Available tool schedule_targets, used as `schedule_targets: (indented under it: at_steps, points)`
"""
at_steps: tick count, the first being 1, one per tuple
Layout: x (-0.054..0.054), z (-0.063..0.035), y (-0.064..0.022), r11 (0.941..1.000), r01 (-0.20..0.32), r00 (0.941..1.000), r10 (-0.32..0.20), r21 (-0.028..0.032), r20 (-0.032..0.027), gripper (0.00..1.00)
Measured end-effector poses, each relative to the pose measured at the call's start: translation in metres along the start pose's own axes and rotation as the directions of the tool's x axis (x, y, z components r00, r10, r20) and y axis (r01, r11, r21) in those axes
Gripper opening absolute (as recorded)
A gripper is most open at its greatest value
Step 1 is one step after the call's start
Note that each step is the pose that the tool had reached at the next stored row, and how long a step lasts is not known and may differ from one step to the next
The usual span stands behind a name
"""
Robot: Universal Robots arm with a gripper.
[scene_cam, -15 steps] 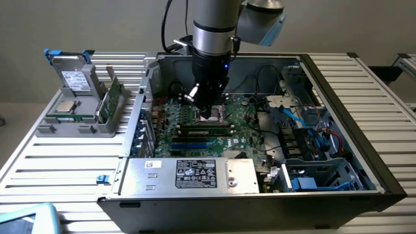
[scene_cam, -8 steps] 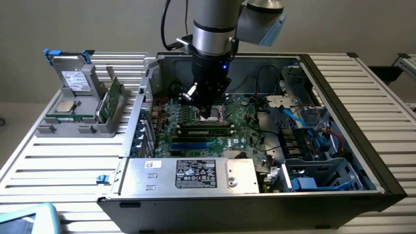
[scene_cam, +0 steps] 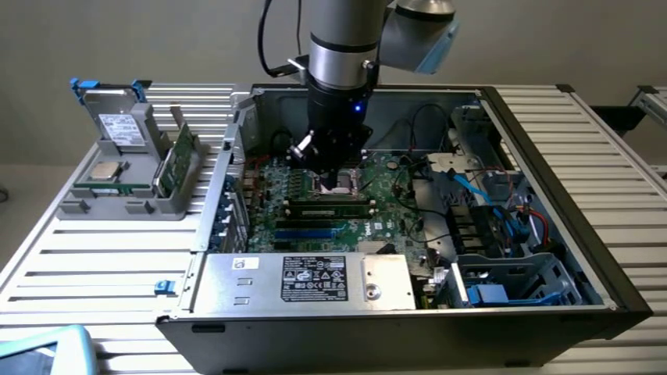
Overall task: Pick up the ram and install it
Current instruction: 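Press down the ram until it locks into place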
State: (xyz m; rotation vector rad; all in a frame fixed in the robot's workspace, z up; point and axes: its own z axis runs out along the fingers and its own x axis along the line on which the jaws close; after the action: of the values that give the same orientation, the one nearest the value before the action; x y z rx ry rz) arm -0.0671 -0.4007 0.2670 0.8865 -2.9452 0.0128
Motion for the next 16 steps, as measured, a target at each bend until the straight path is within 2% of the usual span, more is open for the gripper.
schedule_targets:
  at_steps: [4,8,13,16]
  points:
    - [0.0,0.0,0.0,0.9985,-0.054,0.9985,0.054,-0.0036,0.0005,0.11]
    - [0.0,0.0,0.0,0.9944,-0.105,0.9945,0.105,-0.0067,0.0011,0.11]
    - [0.0,0.0,0.0,0.9862,-0.165,0.9863,0.165,-0.0088,0.0054,0.11]
    - [0.0,0.0,0.0,0.9794,-0.202,0.9794,0.202,-0.0101,0.0082,0.11]
